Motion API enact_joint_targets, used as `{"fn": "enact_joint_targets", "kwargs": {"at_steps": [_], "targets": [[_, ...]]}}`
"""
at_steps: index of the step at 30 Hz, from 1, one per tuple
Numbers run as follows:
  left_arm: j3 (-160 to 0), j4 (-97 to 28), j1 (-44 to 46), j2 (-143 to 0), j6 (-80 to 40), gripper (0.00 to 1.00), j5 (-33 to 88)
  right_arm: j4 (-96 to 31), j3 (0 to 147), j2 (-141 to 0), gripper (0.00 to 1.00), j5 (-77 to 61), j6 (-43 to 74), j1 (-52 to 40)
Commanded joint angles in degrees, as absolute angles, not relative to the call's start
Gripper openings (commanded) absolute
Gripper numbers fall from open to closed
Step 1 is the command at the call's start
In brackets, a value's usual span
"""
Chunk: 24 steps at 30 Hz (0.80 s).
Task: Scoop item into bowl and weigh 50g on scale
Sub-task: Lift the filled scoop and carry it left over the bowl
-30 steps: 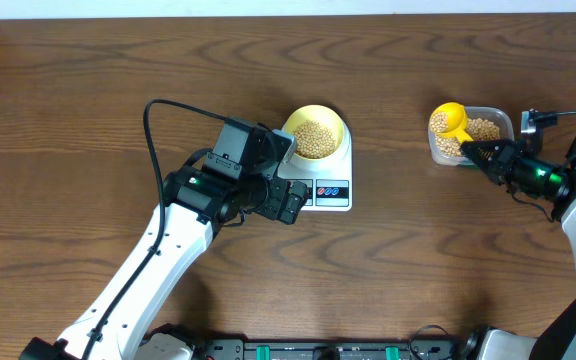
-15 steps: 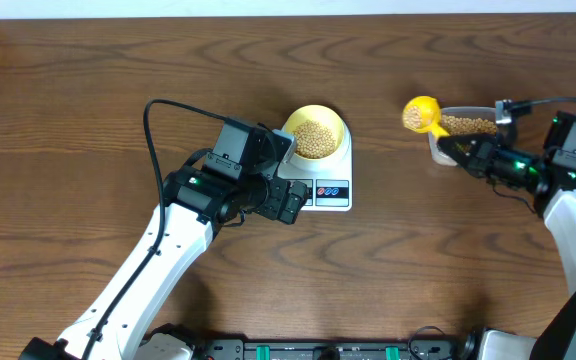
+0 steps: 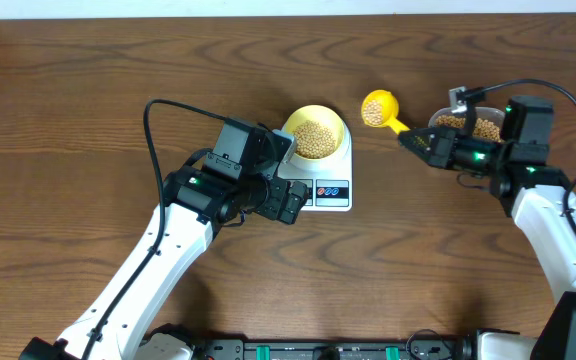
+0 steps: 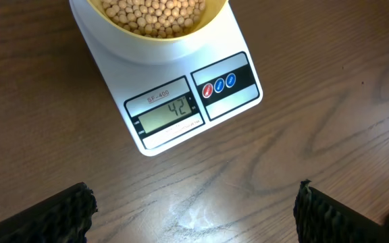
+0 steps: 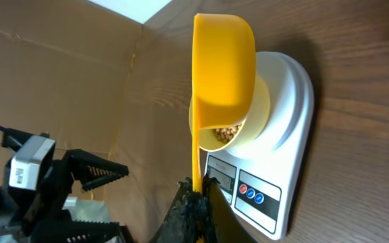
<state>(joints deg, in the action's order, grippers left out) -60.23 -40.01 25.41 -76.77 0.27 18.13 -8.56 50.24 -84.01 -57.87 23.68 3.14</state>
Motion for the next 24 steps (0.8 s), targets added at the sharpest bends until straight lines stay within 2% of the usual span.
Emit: {"fn": "enact_joint_targets", "kwargs": {"at_steps": [1, 24], "targets": [[-60.1, -40.0, 25.5, -76.9, 1.3, 0.96, 18.8, -6.6, 50.4, -84.3, 0.01, -55.4, 24.2, 0.6], [-60.1, -40.0, 25.5, -76.9, 1.3, 0.96, 18.8, -1.6, 50.4, -84.4, 0.01, -45.4, 20.7, -6.9]]}}
